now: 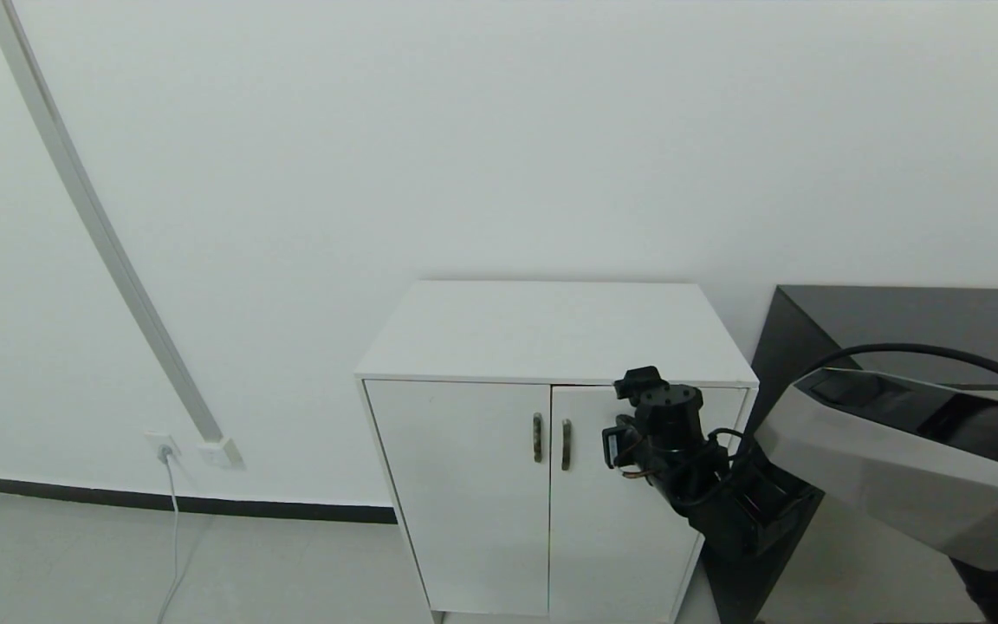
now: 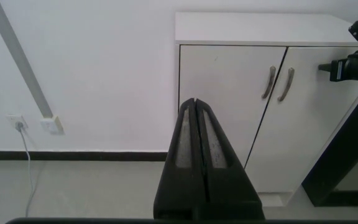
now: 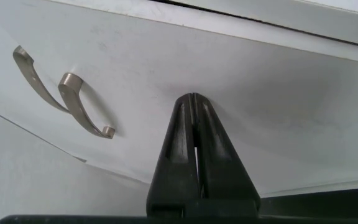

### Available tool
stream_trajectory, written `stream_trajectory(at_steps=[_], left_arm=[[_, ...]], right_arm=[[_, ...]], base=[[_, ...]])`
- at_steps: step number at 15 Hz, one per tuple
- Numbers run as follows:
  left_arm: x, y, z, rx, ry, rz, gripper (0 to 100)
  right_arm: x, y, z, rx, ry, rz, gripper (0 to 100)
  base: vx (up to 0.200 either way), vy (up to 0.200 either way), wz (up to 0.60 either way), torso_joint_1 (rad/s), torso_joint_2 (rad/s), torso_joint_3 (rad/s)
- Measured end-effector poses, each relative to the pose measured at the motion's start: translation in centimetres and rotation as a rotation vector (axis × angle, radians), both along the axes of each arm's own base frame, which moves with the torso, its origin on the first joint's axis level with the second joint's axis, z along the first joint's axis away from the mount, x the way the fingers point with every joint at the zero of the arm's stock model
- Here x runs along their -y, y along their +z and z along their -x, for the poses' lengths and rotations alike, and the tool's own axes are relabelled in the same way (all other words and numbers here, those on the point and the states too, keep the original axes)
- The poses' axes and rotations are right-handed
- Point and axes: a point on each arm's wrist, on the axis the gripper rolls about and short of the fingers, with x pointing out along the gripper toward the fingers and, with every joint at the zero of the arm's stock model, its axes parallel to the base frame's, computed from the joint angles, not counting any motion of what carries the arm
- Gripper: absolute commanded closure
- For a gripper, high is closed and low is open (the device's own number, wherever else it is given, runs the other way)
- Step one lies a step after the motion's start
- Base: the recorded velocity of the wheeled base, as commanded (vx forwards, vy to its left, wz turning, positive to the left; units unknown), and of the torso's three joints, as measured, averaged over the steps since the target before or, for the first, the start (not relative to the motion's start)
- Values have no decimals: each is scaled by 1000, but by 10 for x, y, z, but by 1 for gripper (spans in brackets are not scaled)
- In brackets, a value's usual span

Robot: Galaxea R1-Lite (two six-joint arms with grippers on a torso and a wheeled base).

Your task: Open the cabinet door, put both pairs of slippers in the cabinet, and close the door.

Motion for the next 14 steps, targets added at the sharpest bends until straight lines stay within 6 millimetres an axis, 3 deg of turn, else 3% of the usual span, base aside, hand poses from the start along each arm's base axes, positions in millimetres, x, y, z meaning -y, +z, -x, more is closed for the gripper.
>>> stream_trajectory(at_steps=[14], left_arm=[[0, 0, 0, 0, 0, 0, 100]], right_arm=[[4, 2, -7, 13, -17, -6, 100]], base=[[0, 0, 0, 0, 0, 0]])
